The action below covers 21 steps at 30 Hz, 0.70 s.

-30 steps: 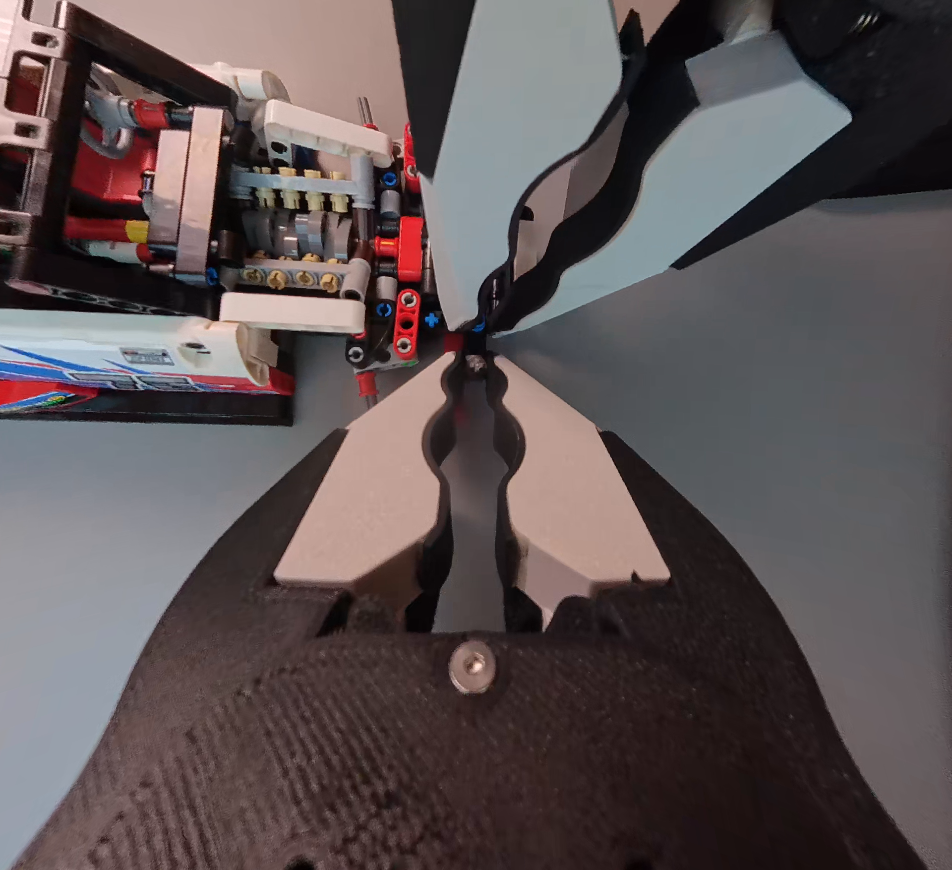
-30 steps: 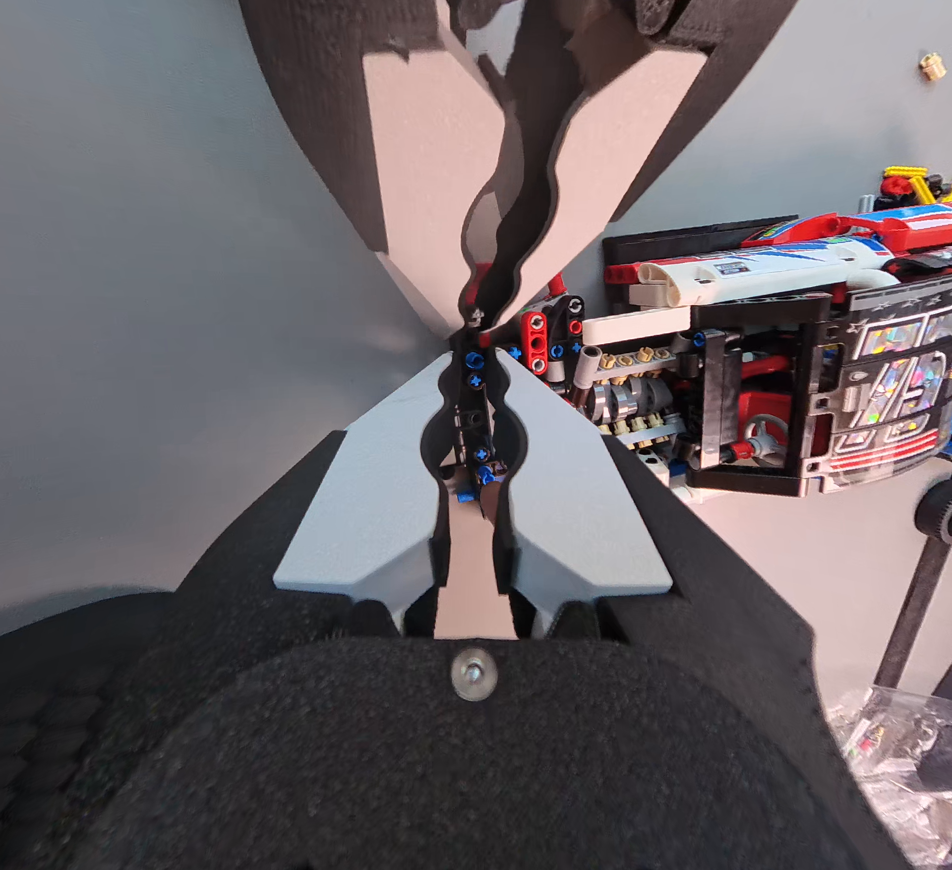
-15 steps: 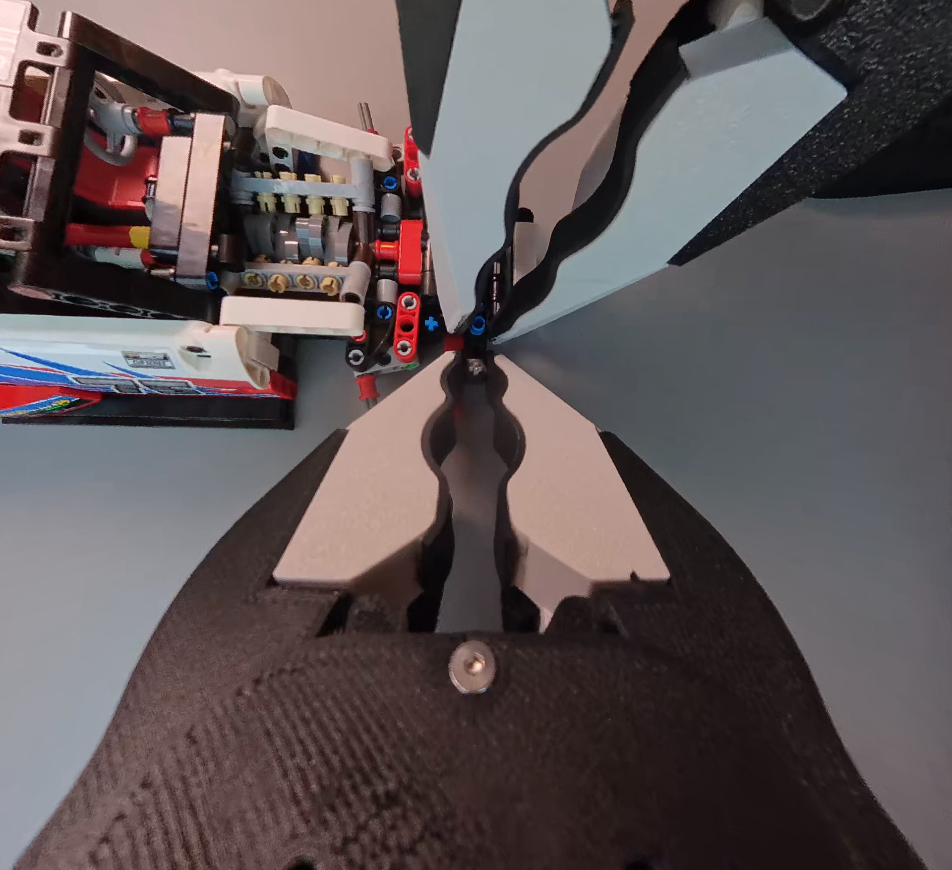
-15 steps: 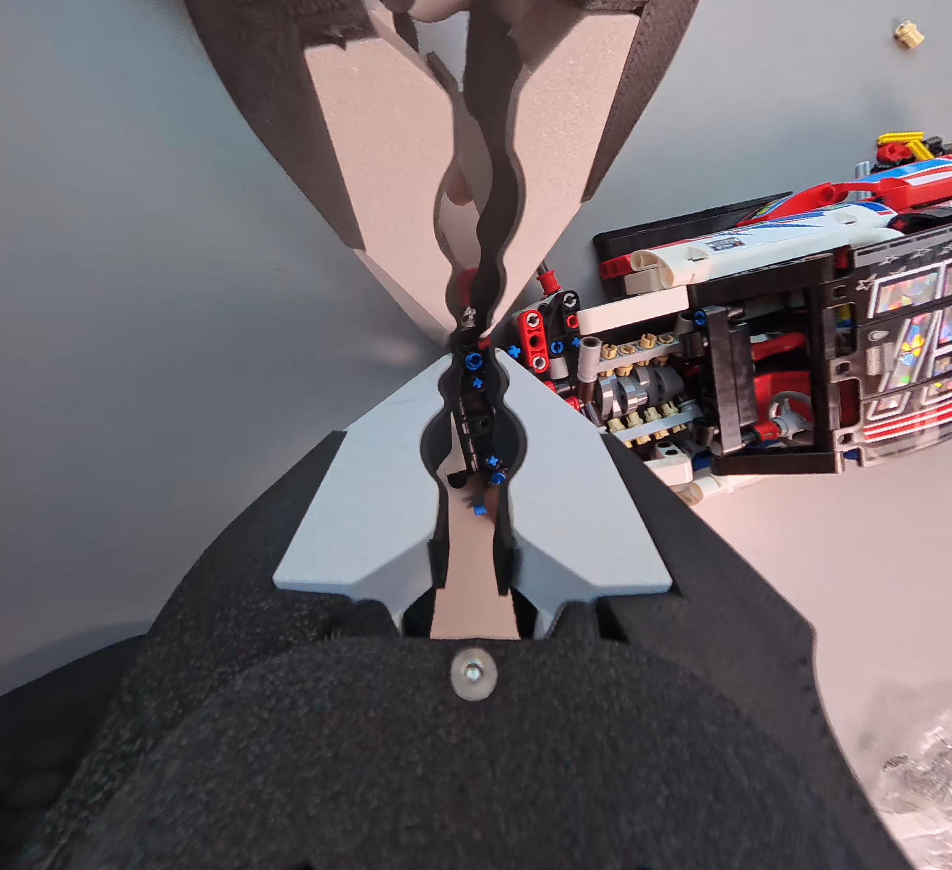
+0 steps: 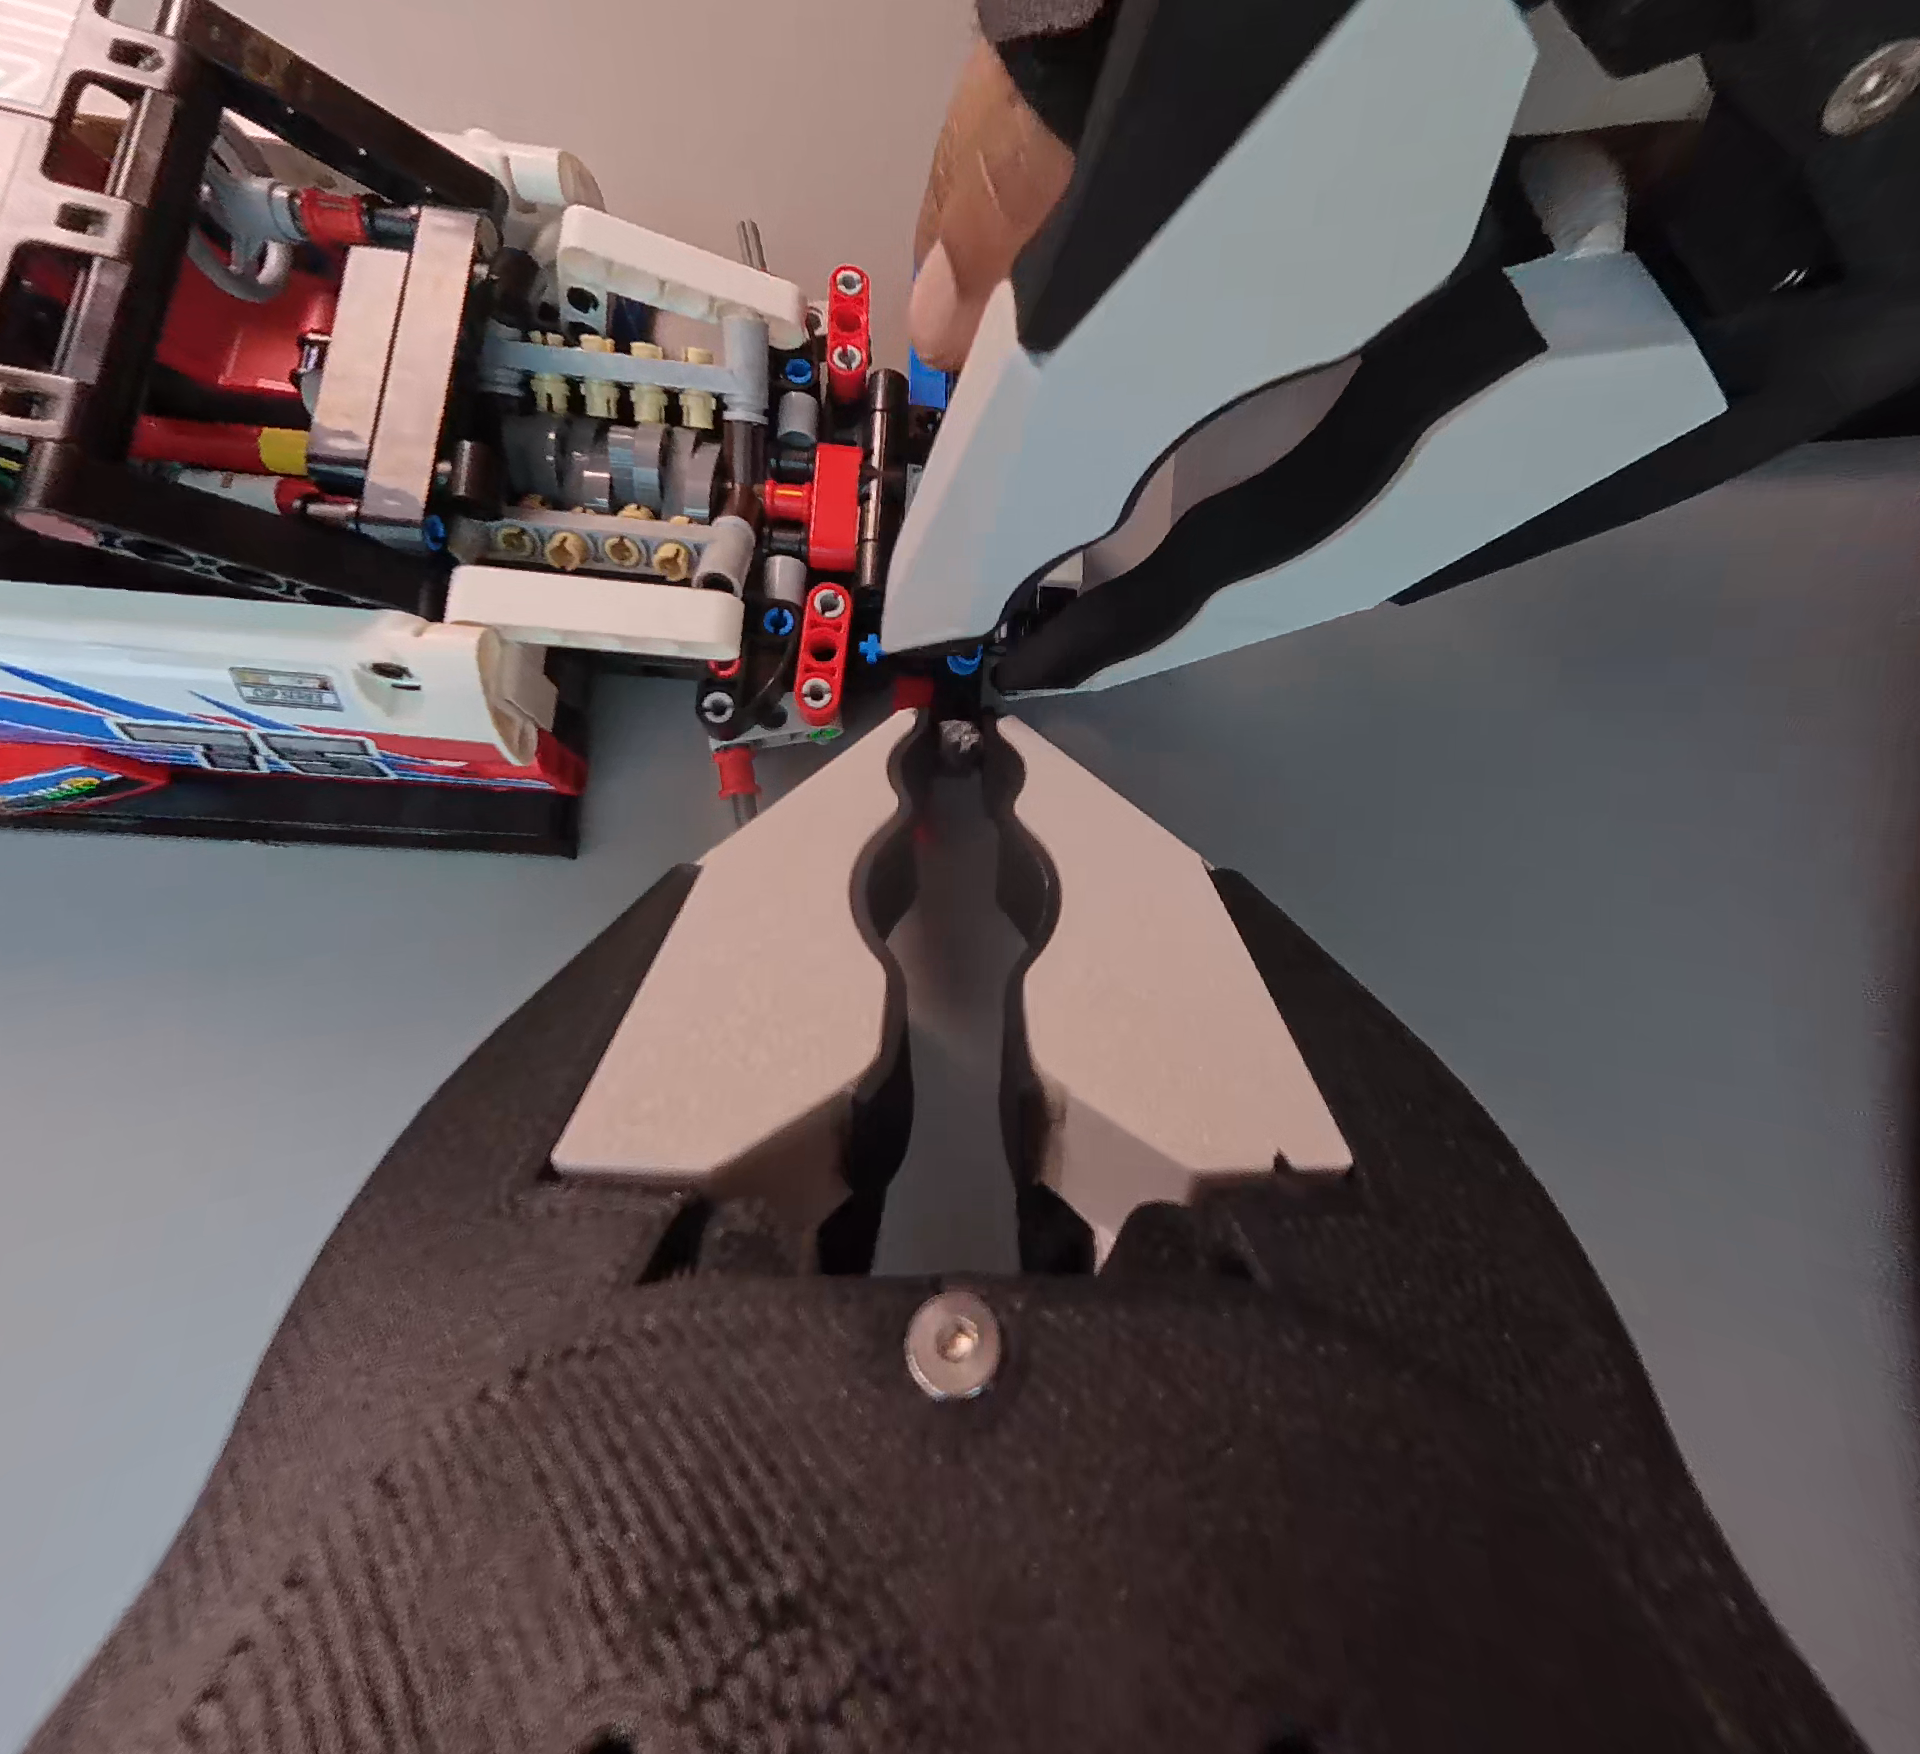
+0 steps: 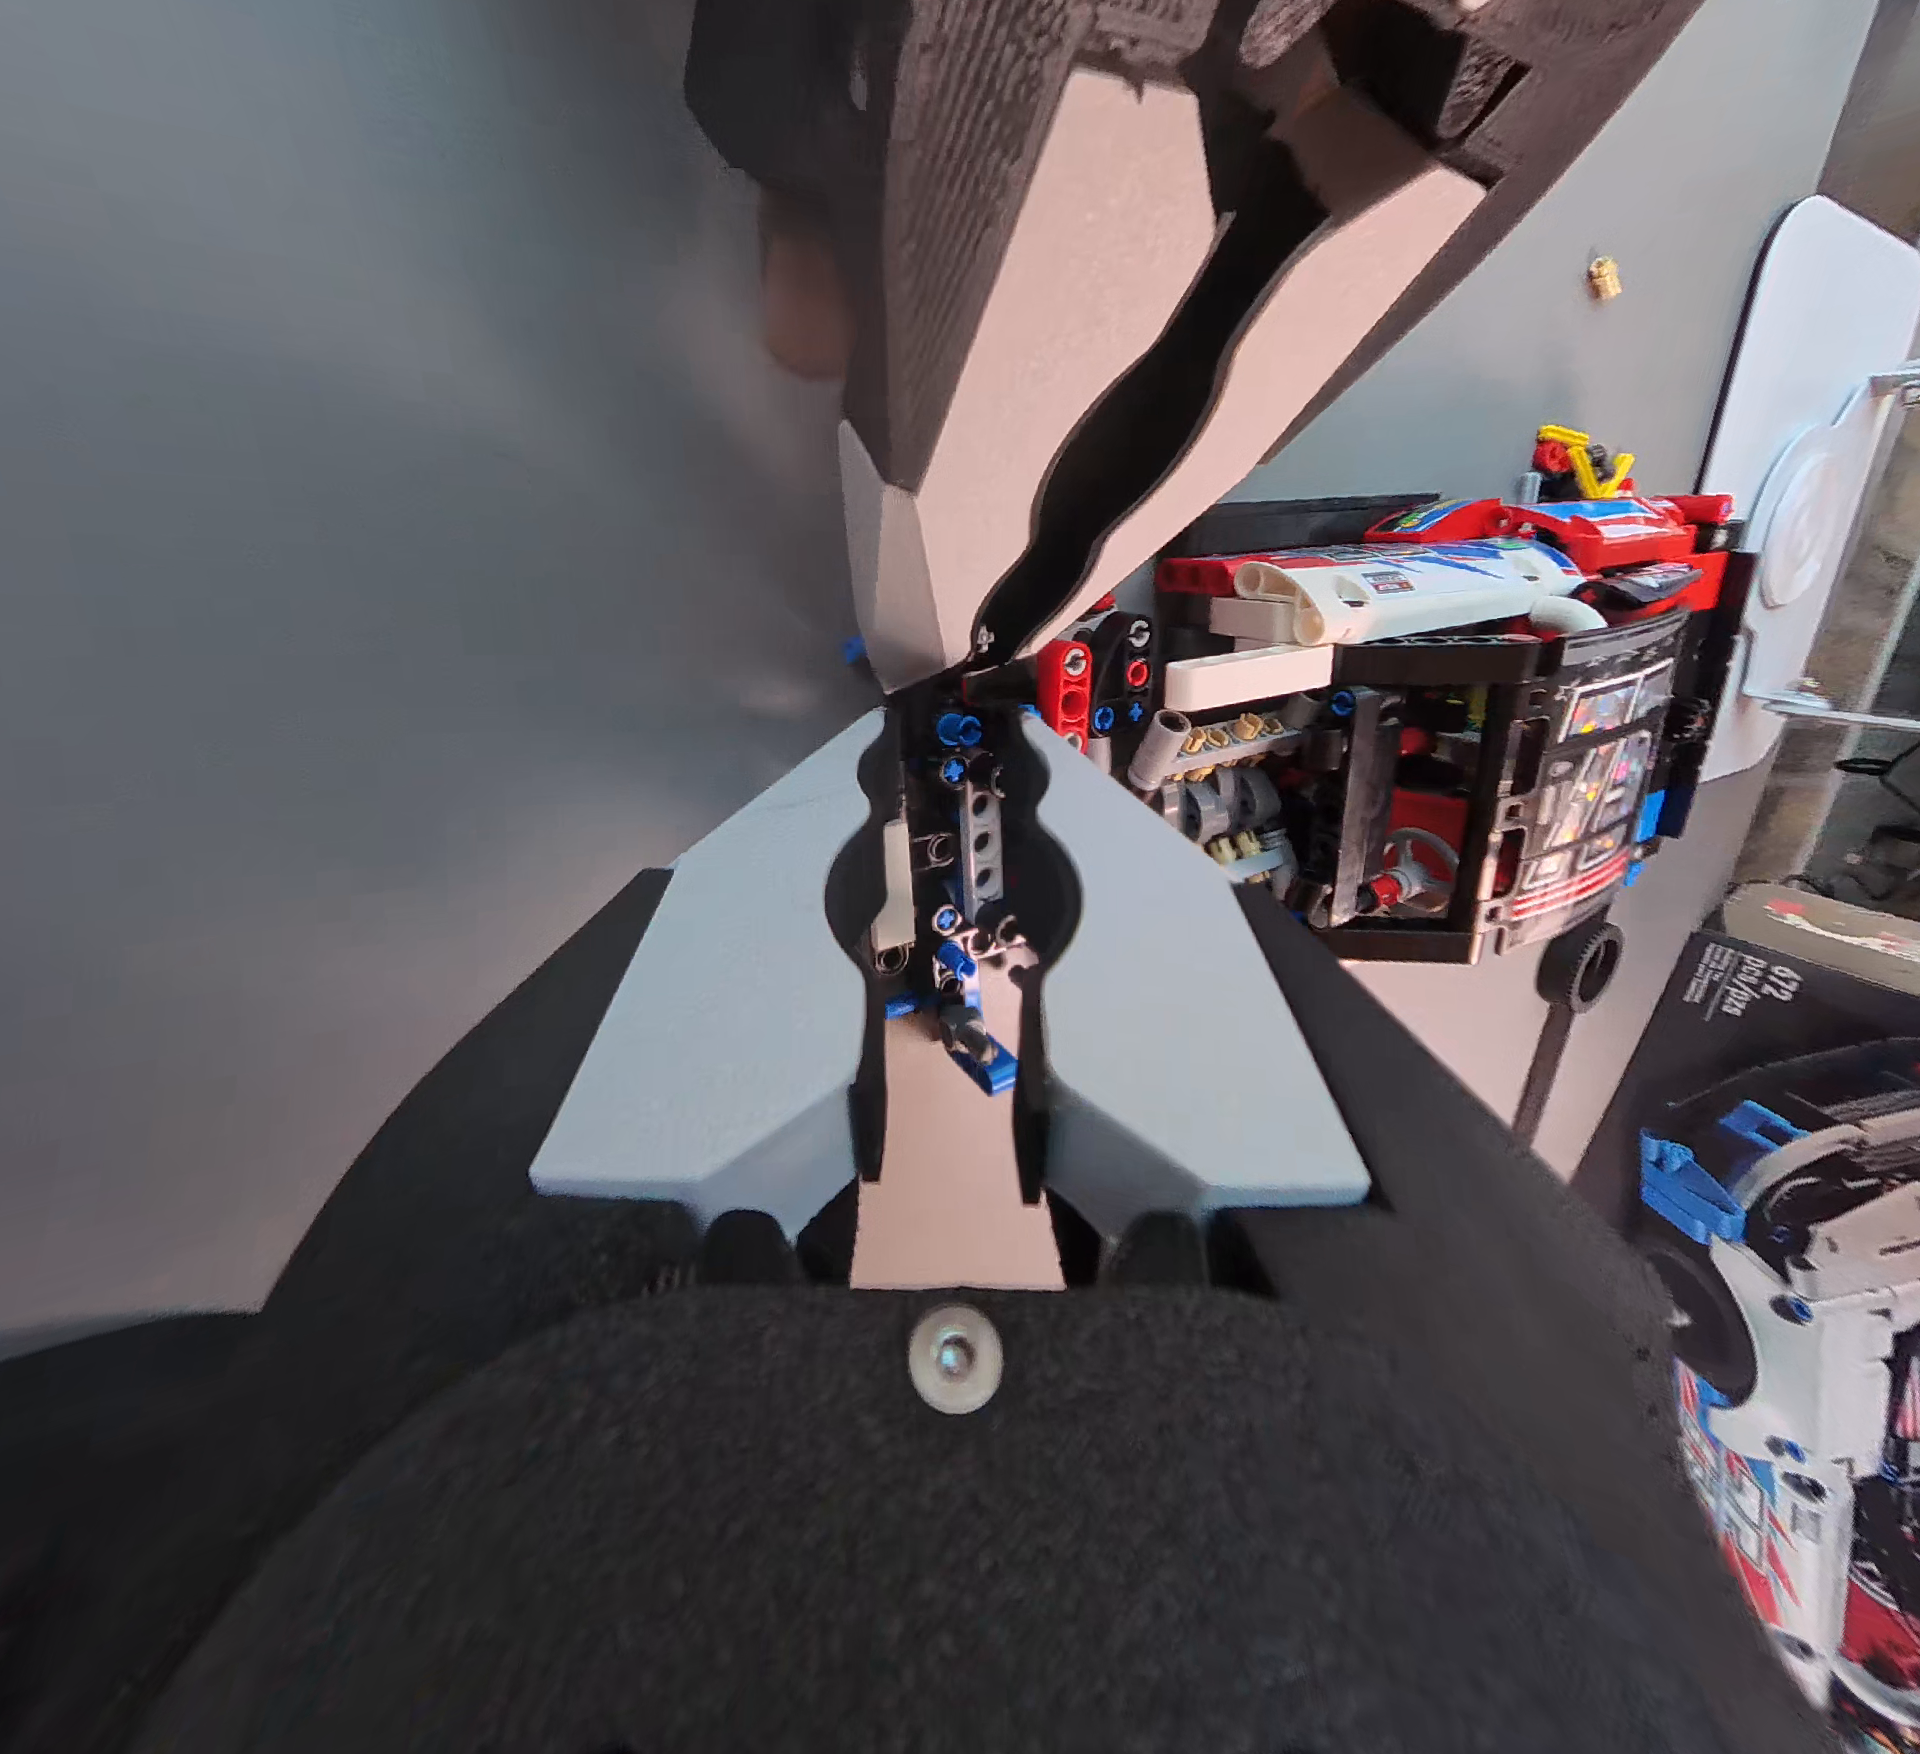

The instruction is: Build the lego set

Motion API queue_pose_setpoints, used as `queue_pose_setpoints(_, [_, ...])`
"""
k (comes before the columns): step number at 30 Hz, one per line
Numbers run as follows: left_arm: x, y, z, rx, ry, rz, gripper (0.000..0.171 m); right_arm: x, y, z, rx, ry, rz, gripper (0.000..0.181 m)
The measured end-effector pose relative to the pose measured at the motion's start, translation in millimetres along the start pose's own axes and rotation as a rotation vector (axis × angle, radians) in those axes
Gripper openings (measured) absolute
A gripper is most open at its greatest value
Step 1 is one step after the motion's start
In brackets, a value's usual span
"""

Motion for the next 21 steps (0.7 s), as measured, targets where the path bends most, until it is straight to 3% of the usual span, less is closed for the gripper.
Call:
queue_pose_setpoints(11, [0.0, 0.2, 15.0, 0.057, -0.021, -0.084, 0.023, 1.0, -6.6, -0.8, 0.002, -0.015, -0.080, 0.013])
queue_pose_setpoints(19, [-4.8, 2.2, 30.2, 0.054, -0.005, -0.131, 0.027, -0.9, -7.5, -1.2, 0.079, 0.043, -0.229, 0.009])
queue_pose_setpoints(21, [-4.5, -6.8, 20.8, 0.015, -0.019, -0.127, 0.030, 0.3, -7.9, -2.1, 0.075, 0.035, -0.226, 0.009])
Point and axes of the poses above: each gripper's, where its closed fingertips meet, z back along the fingers, y out of its top, x = y × z across the jaws, the point moved 1 cm from there along z, back along the fingers, and after that the axes turned 11 degrees about z, right-handed, at the moved point
